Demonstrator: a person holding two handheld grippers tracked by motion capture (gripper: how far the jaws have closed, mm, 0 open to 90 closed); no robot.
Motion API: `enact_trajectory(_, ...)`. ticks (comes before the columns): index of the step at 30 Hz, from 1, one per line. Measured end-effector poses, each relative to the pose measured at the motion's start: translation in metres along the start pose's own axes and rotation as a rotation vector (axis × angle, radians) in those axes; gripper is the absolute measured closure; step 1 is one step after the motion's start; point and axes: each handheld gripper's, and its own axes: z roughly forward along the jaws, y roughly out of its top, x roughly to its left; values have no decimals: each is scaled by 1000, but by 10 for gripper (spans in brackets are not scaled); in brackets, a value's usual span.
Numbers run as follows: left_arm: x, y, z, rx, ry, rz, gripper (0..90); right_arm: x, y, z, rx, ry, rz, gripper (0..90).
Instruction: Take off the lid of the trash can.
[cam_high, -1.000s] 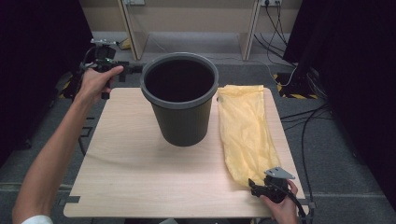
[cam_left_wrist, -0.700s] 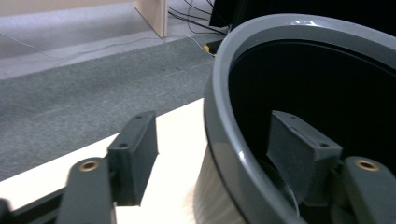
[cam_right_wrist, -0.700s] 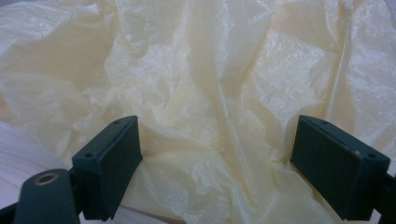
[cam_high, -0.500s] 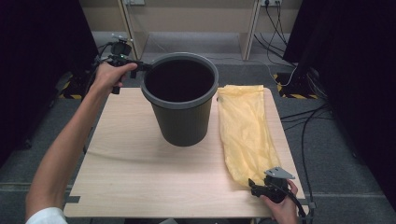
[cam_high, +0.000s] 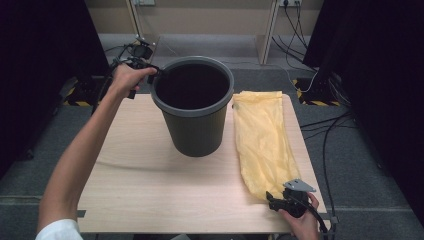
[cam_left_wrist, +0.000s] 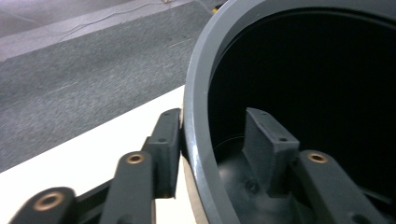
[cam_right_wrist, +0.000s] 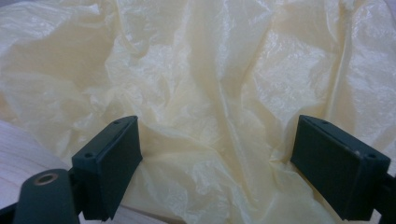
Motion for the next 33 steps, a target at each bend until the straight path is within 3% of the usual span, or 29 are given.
enact_trajectory(3, 1, 2, -1, 1, 36, 16, 740, 0, 0, 0, -1, 0, 1, 160)
enact_trajectory(12, -5, 7, 0, 44, 81, 45, 755, 1, 0, 0, 0, -1, 4, 158)
enact_trajectory(25, -5, 9, 2, 57, 85, 48, 765, 1, 0, 0, -1, 0, 4, 158)
enact_trajectory(29, -6, 11, 0, 51, 93, 61, 767, 1, 0, 1, 0, -1, 4, 158)
enact_trajectory(33, -7, 16, -8, 14, 84, 61, 772, 1, 1, 1, 0, 0, 5, 158)
